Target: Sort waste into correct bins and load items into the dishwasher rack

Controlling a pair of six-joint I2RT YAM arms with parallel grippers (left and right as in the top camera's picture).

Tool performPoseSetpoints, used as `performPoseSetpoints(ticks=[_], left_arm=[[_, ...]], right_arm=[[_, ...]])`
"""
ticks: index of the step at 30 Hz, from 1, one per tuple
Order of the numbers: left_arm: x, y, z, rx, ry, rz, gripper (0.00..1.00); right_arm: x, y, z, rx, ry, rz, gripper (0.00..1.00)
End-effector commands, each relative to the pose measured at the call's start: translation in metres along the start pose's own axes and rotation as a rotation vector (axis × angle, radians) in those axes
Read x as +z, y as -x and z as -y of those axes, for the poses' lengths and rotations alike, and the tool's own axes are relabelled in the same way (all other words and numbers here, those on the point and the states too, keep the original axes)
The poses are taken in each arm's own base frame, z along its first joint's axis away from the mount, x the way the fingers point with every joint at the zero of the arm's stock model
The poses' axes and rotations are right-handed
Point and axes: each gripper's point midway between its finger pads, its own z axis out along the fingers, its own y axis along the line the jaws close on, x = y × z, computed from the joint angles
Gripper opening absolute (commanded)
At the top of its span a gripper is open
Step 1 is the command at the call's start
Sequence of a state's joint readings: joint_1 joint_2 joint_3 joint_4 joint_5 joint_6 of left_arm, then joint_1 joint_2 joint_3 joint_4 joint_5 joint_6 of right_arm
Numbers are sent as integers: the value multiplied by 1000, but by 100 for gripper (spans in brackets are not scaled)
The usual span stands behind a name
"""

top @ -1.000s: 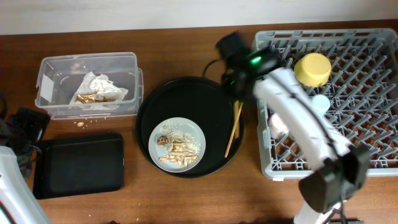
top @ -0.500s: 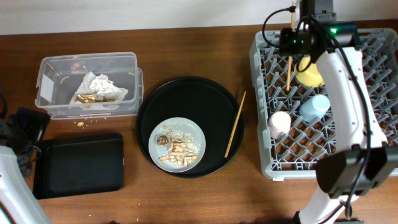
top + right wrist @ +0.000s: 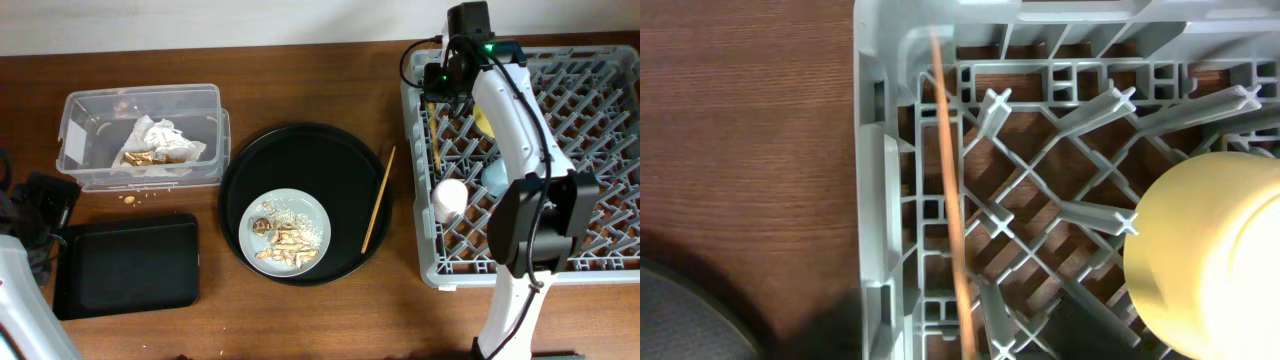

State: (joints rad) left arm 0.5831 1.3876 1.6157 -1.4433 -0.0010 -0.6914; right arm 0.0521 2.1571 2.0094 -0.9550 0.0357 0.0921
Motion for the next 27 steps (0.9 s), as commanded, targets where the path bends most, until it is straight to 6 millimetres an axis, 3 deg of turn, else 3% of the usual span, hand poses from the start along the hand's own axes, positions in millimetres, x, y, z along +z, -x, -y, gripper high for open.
performPoseSetpoints(ticks=[1, 2, 6, 9, 11, 14, 18, 23, 27], left_arm=[[-2, 3, -1, 11, 2, 11, 99], [-2, 3, -1, 11, 2, 11, 99], [-2, 3, -1, 11, 2, 11, 99], [-2, 3, -1, 11, 2, 11, 99], [-2, 3, -1, 11, 2, 11, 99], [-2, 3, -1, 11, 2, 11, 99], [-2, 3, -1, 11, 2, 11, 99], [-2, 3, -1, 11, 2, 11, 99], [-2, 3, -1, 11, 2, 11, 99]], right_arm=[[-14, -2, -2, -9, 7, -3, 98], [-17, -3, -2, -9, 7, -7, 100], [-66, -8, -9, -19, 32, -21, 99], [-103, -15, -35, -35, 153, -37, 99], [-137, -34, -68, -41, 291, -79, 99], [-150, -53, -83, 23, 295, -143, 99], [-146, -86, -104, 77, 244, -266, 99], [-112, -134, -99, 233, -54, -355, 99], [-86, -171, -119, 244, -78, -424, 97]])
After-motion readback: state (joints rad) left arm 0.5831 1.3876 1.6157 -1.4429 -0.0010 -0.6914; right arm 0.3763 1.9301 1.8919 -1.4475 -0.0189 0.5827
